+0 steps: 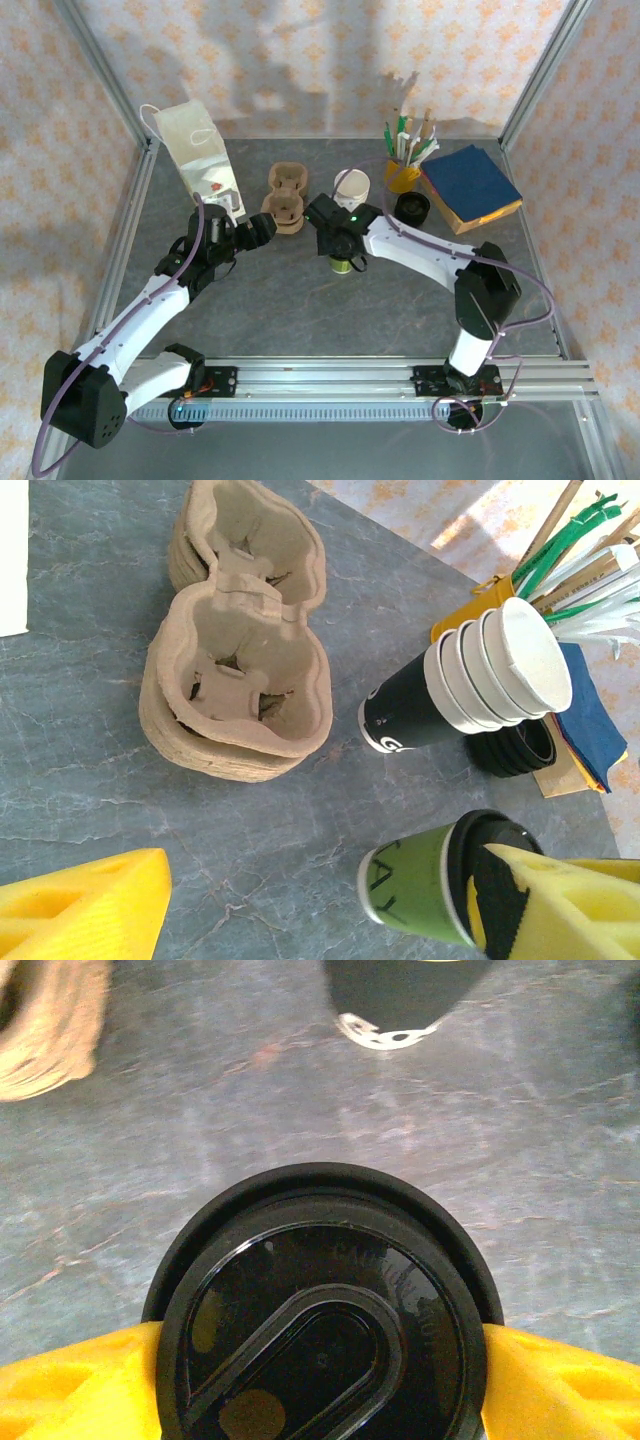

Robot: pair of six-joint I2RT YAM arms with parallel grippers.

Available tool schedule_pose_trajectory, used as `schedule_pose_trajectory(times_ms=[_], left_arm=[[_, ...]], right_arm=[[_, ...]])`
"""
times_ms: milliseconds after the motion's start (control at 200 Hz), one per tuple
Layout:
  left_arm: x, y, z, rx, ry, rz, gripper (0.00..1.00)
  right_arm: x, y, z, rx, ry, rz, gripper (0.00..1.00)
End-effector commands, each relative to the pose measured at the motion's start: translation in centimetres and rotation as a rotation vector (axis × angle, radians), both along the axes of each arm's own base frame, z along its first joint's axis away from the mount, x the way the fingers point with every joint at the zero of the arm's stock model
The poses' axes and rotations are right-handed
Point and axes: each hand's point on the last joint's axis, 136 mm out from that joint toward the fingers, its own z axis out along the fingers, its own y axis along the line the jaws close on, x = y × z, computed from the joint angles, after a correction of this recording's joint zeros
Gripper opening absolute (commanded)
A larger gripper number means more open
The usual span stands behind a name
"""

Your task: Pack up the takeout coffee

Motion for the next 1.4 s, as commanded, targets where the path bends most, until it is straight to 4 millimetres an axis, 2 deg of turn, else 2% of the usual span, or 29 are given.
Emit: schedule_pose_trajectory(times_ms=[0,200,370,576,716,791,906,1016,1396], left_arm=[[0.2,0.4,0.3,0.021,-0.023,-0.001,0.81],[0.0,0.5,-0.1,0.021,-0.011,0.0,0.81],[-0.1,0.5,0.2,0.013,-0.015,-0.001,0.81],[-0.1,0.3,0.5,0.01,-0.016,-0.006,0.81],[-0.1,0.4,0.7,0.013,-0.016,-0.003,0.81],[-0.1,0.5,0.7,0.017,-0.018,-0.001,0.81],[-0.1,0.5,0.5,0.019,-0.013,-0.001,0.81],[0.0,0.4,0.3,0.016,-0.009,-0.002,0.81],[0.0,0.4,0.3,0.013,-0.006,-0.005,0.81]], right_arm=[[0.5,-5.2,0.3,-0.074,-0.019,-0.087,0.75],[1.7,-11.9,0.3,-0.073,-0.038,-0.23,0.75],[2.8,-16.9,0.1,-0.074,-0.06,-0.333,0.75],[4.3,-21.8,0.6,-0.071,-0.099,-0.456,0.75],[4.6,-25.8,0.4,-0.087,-0.104,-0.555,0.76],[4.7,-27.3,0.1,-0.069,-0.102,-0.588,0.76],[4.8,-29.0,-0.1,-0.058,-0.1,-0.63,0.76],[4.9,-29.9,-0.1,-0.06,-0.104,-0.648,0.76],[4.9,-29.8,-0.7,-0.038,-0.079,-0.647,0.81]])
